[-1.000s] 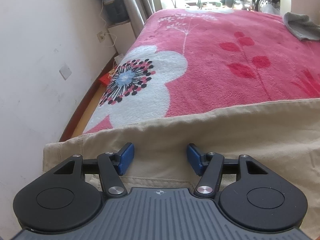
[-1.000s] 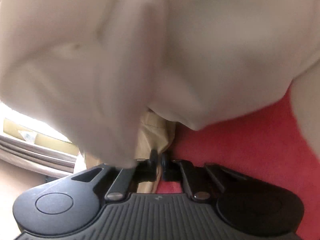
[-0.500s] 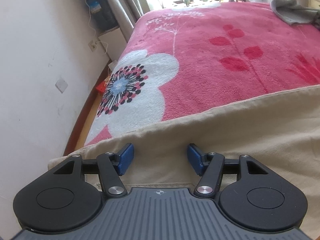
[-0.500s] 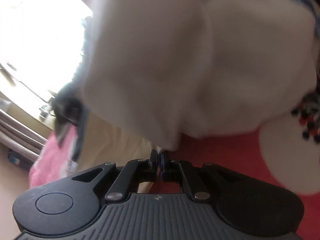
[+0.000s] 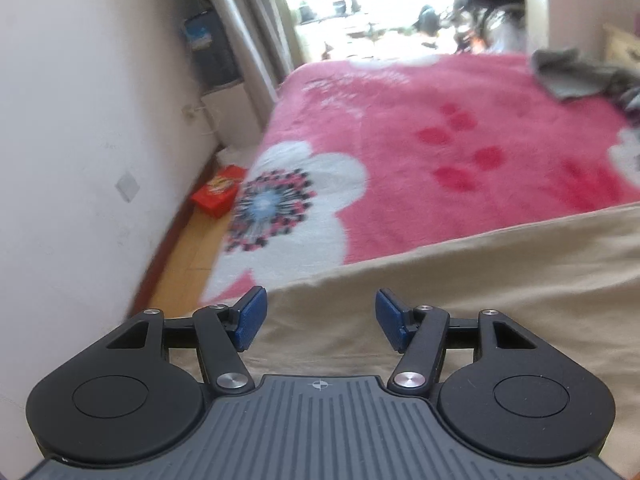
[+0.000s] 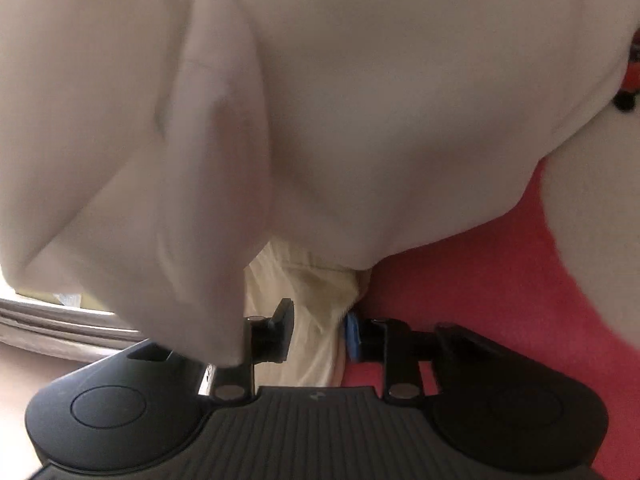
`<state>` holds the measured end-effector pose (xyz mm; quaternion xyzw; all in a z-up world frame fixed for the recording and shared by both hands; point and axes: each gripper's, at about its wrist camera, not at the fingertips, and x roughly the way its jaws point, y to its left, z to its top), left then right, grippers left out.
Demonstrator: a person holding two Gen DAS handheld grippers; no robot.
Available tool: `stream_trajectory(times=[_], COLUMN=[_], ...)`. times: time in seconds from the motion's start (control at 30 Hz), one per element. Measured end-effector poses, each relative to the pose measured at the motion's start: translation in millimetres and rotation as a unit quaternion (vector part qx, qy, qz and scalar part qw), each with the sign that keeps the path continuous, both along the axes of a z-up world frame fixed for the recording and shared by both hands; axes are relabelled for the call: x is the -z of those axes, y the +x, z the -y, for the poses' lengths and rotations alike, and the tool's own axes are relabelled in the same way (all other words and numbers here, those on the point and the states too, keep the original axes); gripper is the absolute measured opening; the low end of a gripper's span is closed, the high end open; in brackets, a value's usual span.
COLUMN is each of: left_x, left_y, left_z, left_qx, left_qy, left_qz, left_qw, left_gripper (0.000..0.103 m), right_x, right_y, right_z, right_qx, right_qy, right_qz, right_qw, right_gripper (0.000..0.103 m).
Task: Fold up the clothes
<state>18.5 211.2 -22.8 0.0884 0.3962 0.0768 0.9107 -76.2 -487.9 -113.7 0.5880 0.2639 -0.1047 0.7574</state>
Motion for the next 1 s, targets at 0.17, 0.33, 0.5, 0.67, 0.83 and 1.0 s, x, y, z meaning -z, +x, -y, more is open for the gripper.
stream_trajectory(times=[0.17,0.33,0.5,0.67,0.83,1.0], left_x=[8,37,55,58,62,65], left_y=[-11,-12,-19,-23,-26,-28], left_z=[30,47,49,45,41,38], left_qx=[0.052,0.076,0.067,0.06,0.053,0.05], left_qy=[-0.022,-0.014,-0.026,-0.044,-0.059,-0.073], left_qz=[-0.007,-0.026,-0.026,-0.015,-0.003,0.01], left_qw=[0.9984,0.9967,0.9971,0.9971,0.9968,0.9961], left_gripper=[0.06,0.06,0.06,0.061,0.062,0.064], right_x=[-23,-71,-125,-181,-244,-282], right_y=[1,9,30,63,30,62], right_z=[-23,-72,-120,-167,-161,-217], right_qx=[-0.014,-0.064,-0.111,-0.16,-0.233,-0.317], right_qy=[-0.06,-0.147,-0.235,-0.3,-0.336,-0.34], right_qz=[0.004,0.029,0.067,0.107,0.154,0.201], right_qw=[0.998,0.987,0.963,0.934,0.899,0.863], right_gripper=[0.009,0.008,0.007,0.007,0.006,0.006])
